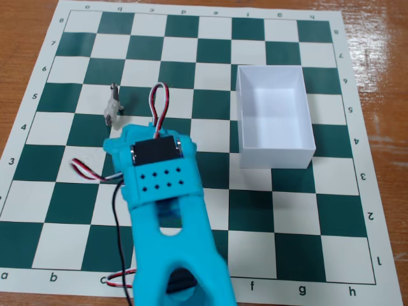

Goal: Grab the toy horse and put it in the box.

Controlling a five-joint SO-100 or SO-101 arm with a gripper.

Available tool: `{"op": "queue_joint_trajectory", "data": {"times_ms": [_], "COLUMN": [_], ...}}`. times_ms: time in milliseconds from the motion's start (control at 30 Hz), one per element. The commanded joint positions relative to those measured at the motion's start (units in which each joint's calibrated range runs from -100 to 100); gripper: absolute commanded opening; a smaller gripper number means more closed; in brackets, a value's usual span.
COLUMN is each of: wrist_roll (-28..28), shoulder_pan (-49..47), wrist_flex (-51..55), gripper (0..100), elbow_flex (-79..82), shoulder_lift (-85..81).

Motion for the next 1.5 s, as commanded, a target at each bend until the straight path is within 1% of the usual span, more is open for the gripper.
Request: {"op": "queue_joint_trajectory", "data": {"times_ms": [0, 133, 300, 767, 1167, 1467], "wrist_roll": [-1.6, -3.4, -4.3, -6.4, -7.5, -7.5], "shoulder_pan": [-0.6, -0.9, -1.6, -5.1, -5.9, -6.6], "wrist_flex": [0.7, 3.7, 8.1, 14.6, 21.3, 22.7], "gripper": [37, 37, 37, 37, 38, 38], "elbow_flex": [-9.3, -19.7, -33.5, -66.0, -84.5, -90.2], "shoulder_lift": [9.3, 20.4, 33.1, 59.2, 73.6, 80.1]}}
